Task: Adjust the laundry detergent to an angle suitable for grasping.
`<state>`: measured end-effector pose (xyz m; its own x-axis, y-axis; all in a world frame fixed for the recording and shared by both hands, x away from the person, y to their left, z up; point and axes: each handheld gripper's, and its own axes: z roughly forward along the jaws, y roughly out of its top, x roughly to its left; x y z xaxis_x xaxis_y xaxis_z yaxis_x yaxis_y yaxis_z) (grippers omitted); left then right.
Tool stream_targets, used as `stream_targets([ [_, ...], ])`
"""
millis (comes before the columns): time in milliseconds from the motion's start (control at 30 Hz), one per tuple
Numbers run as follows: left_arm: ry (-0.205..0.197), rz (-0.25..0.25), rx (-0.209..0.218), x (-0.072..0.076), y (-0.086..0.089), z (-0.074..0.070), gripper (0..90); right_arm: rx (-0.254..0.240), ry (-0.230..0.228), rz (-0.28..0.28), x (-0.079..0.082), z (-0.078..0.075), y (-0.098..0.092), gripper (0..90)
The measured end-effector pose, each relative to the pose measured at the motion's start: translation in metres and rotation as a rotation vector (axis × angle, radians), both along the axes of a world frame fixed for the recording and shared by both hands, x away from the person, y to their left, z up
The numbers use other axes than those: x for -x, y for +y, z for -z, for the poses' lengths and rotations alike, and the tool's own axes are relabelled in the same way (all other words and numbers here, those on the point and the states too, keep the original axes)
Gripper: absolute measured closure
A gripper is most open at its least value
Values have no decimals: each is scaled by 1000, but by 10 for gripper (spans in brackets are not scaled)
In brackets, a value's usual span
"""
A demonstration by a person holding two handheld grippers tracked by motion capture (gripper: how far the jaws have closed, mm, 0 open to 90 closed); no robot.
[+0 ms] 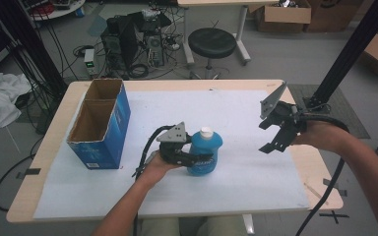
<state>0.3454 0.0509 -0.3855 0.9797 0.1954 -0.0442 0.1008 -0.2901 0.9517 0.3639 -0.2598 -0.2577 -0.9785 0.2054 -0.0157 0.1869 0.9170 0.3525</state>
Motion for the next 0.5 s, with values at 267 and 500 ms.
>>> stream_targets([
  [267,-2,28,-17,-4,2,4,444,7,4,5,-2,1,2,185],
  [500,7,30,-25,-8,4,8,444,8,5,6,-4,1,6,185],
])
